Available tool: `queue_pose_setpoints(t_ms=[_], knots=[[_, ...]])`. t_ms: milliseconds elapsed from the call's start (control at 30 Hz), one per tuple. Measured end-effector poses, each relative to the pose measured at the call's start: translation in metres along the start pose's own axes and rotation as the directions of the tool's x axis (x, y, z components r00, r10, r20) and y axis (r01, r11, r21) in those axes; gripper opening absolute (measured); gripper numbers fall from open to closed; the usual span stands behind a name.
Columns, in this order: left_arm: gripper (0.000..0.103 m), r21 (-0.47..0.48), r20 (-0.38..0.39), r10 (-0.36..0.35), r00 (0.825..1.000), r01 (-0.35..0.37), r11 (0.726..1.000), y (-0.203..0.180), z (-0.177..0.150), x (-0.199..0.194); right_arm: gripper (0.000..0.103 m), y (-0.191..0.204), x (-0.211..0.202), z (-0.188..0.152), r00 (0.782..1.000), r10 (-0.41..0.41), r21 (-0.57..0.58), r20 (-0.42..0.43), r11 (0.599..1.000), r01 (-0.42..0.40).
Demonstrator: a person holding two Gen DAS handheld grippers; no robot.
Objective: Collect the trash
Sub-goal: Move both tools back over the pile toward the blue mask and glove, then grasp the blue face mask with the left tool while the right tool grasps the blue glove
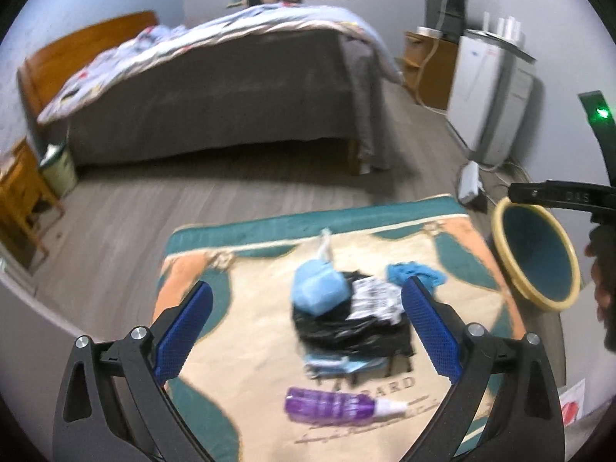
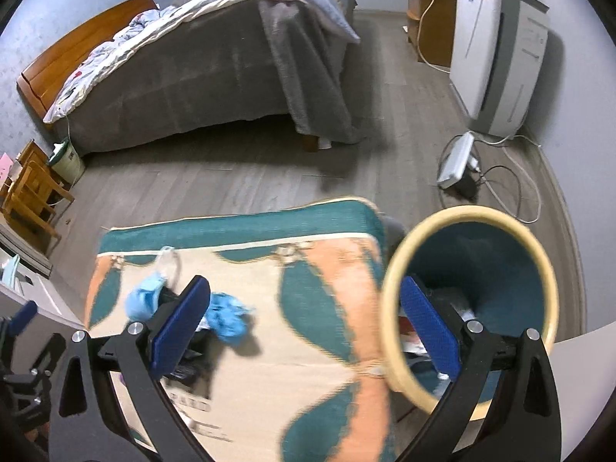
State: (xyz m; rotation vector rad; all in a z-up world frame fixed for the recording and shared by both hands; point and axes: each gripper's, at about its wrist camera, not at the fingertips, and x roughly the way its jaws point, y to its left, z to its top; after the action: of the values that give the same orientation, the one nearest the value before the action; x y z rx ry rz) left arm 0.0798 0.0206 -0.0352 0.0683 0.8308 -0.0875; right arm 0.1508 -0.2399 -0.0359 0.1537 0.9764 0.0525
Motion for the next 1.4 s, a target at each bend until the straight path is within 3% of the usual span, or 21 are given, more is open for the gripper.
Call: queue_pose_setpoints(t_ms=[333, 700, 800, 1000, 1267, 1400], knots=[[0.097, -0.053, -0.033, 0.003, 0.999, -0.004, 0.999, 0.041, -0.003, 0.021, 0.097, 0.059, 0.048, -0.011, 0.996, -0.044, -0.123, -0.073, 0.992, 0.035], [0.097, -0.061, -0.115, -0.027, 0.993, 0.021, 0.998, 0.032, -0.002, 0.064, 0.097, 0.074, 0.094, -0.016, 0.985, -0.072, -0.165, -0.155, 0.985, 0.046], [0.097, -0.059, -0.133, -0.041, 0.99, 0.033, 0.998, 0.026, -0.003, 0.073, 0.091, 0.071, 0.101, -0.018, 0.981, -0.076, -0.163, -0.178, 0.986, 0.047], [0.097, -0.032, -0.161, -0.053, 0.985, 0.049, 0.998, 0.012, -0.002, 0.087, 0.069, 0.067, 0.111, -0.021, 0.972, -0.038, -0.147, -0.232, 0.989, 0.003], [0.095, -0.03, -0.195, -0.092, 0.976, 0.088, 0.996, 0.001, -0.001, 0.106, 0.053, 0.071, 0.132, -0.036, 0.931, 0.021, -0.147, -0.363, 0.986, -0.08], [0.077, -0.008, -0.243, -0.121, 0.962, 0.122, 0.992, -0.011, -0.003, 0.121, 0.04, 0.073, 0.134, -0.036, 0.922, 0.055, -0.138, -0.383, 0.984, -0.115]])
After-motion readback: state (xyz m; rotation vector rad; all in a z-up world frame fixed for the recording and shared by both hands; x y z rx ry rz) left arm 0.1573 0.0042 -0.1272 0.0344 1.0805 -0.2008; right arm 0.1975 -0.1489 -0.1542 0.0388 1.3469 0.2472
